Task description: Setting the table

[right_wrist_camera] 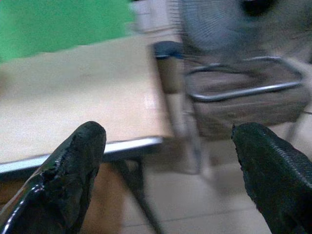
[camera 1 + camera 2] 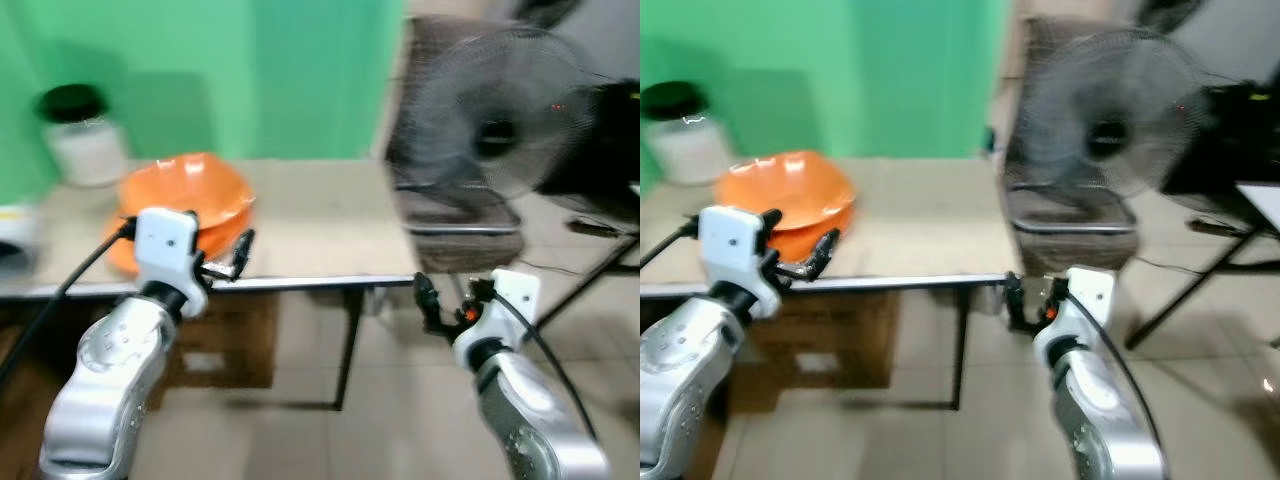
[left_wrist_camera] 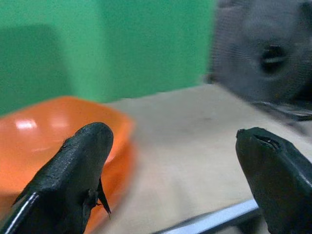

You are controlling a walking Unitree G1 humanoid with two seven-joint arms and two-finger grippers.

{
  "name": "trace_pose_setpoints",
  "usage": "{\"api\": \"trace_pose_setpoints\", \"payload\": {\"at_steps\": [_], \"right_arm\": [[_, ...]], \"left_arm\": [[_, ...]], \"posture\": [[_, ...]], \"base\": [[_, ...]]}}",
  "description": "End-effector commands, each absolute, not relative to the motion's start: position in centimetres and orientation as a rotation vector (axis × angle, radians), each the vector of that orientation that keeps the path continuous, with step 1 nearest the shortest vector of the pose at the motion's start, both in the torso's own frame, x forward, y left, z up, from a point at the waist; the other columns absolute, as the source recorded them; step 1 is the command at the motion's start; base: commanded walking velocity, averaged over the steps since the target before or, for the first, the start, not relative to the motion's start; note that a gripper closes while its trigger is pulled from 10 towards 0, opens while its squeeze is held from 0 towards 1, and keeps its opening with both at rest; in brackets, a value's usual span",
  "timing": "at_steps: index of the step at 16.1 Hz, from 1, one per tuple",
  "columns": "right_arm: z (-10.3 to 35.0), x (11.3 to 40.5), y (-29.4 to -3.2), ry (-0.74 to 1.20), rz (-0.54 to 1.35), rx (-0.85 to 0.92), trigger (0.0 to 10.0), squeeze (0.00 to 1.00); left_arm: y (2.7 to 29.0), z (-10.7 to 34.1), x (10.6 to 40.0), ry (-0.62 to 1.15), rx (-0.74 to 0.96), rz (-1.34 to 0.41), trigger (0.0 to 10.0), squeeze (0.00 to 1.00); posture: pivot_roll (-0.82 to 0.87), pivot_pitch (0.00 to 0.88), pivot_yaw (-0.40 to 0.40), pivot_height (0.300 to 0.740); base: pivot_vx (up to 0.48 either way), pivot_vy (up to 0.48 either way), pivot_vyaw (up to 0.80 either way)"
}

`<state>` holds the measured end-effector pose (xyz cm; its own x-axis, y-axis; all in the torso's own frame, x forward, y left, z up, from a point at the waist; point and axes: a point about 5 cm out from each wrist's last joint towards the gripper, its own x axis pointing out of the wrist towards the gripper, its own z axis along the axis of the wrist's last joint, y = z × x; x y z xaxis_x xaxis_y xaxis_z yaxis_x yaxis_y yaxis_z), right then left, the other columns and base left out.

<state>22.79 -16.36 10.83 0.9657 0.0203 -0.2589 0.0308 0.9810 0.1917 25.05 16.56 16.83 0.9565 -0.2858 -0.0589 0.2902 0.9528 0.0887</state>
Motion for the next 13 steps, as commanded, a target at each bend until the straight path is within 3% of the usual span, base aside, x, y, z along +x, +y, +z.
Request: {"api": "trace_pose_setpoints", "payload": {"at_steps": [1, 9, 13], "right_arm": [[11.2, 23.2, -16.3, 0.240, 0.003, 0.200, 10.0, 0.00], [11.6, 24.2, -16.6, 0.214, 0.016, 0.190, 10.0, 0.00], [11.7, 24.7, -16.9, 0.194, 0.016, 0.232, 10.0, 0.00]], "left_arm": [[16.9, 17.1, 25.0, 0.041, 0.105, -0.288, 10.0, 0.00], [16.5, 16.8, 24.6, 0.051, 0.118, -0.313, 10.0, 0.00], [16.3, 16.4, 24.4, 0.063, 0.131, -0.330, 10.0, 0.00]], "posture": [[0.11, 0.000, -0.034, 0.740], [0.11, 0.000, -0.042, 0.740], [0.12, 0.000, -0.040, 0.740]], "base": [[0.285, 0.000, 0.80], [0.289, 0.000, 0.80], [0.285, 0.000, 0.00]]}}
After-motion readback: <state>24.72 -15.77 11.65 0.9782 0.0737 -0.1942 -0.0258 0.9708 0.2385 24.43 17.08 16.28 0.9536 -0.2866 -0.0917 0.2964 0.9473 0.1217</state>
